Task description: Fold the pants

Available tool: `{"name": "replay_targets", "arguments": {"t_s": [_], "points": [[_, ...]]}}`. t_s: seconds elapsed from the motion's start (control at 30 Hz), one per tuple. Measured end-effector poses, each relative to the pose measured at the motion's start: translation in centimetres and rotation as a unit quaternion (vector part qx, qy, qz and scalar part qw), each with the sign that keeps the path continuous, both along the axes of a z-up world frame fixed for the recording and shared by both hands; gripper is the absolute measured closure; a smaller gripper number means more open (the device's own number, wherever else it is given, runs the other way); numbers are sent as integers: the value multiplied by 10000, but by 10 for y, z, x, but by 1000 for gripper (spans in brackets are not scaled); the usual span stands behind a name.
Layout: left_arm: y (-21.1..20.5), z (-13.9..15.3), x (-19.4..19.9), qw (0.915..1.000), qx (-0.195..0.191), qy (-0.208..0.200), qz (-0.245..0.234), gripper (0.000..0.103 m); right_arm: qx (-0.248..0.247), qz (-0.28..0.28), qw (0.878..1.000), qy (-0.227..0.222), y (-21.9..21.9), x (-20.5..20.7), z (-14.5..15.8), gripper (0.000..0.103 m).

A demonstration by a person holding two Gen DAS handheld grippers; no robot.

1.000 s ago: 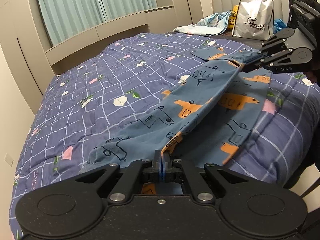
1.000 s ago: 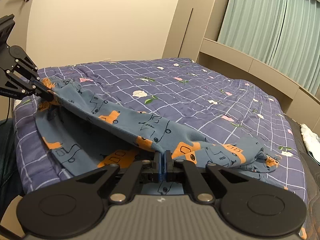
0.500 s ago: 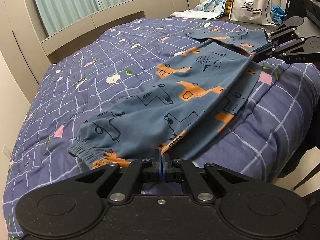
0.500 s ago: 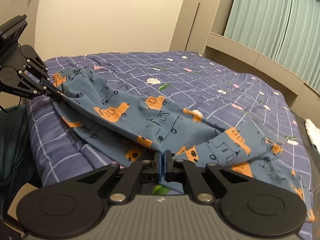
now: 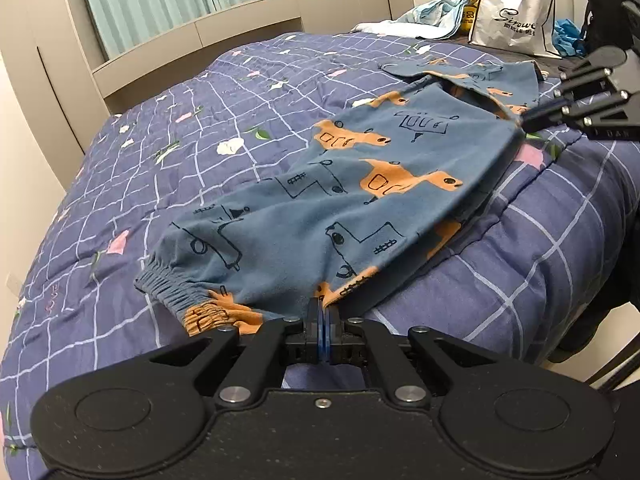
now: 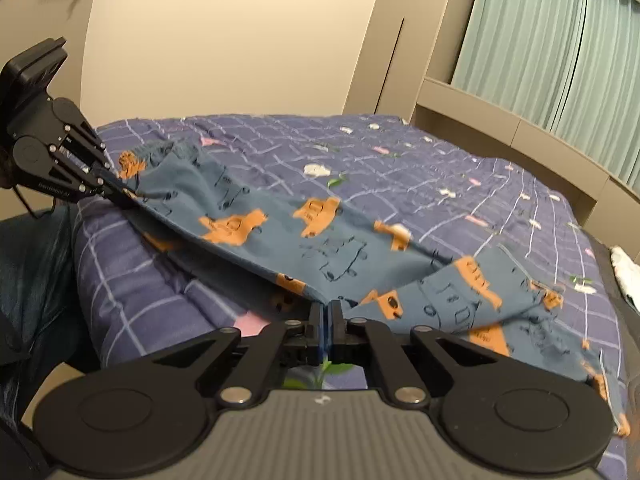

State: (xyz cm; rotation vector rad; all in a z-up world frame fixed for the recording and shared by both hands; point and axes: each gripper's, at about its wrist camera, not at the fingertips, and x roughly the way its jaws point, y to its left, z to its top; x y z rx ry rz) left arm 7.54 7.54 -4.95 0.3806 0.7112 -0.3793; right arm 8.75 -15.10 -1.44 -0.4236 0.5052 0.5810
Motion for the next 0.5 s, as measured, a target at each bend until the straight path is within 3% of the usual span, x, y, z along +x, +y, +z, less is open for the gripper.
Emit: {"name": "replay_targets", "arguments": {"t_s": [0.1, 0.17, 0.23, 0.3, 0.37, 0.43, 0.5], "points": [[0, 2, 4, 9999, -111, 89, 76, 98, 116, -82, 9997, 203, -3, 5, -4, 101], [0, 6, 5, 9994, -263, 149, 160, 88, 227, -151, 9994, 213, -8, 7, -3, 93], [-2, 9, 5, 9986, -453, 176, 204, 69, 338, -220, 9990, 186, -13, 7, 0, 75], [-8, 12, 5, 9973, -644, 171, 301, 54, 457, -319, 9984, 129, -21, 9, 3, 45], [-18, 16, 7, 9952, -896, 100, 371, 38, 542, -457, 9974, 82, -32, 11, 7, 38], [-32, 20, 11, 9922, -1186, 26, 383, 24, 572, -659, 9962, 13, -43, 16, 11, 21], [-50, 22, 20, 9884, -1481, -5, 329, 19, 589, -955, 9936, -136, -60, 22, 16, 7]]}}
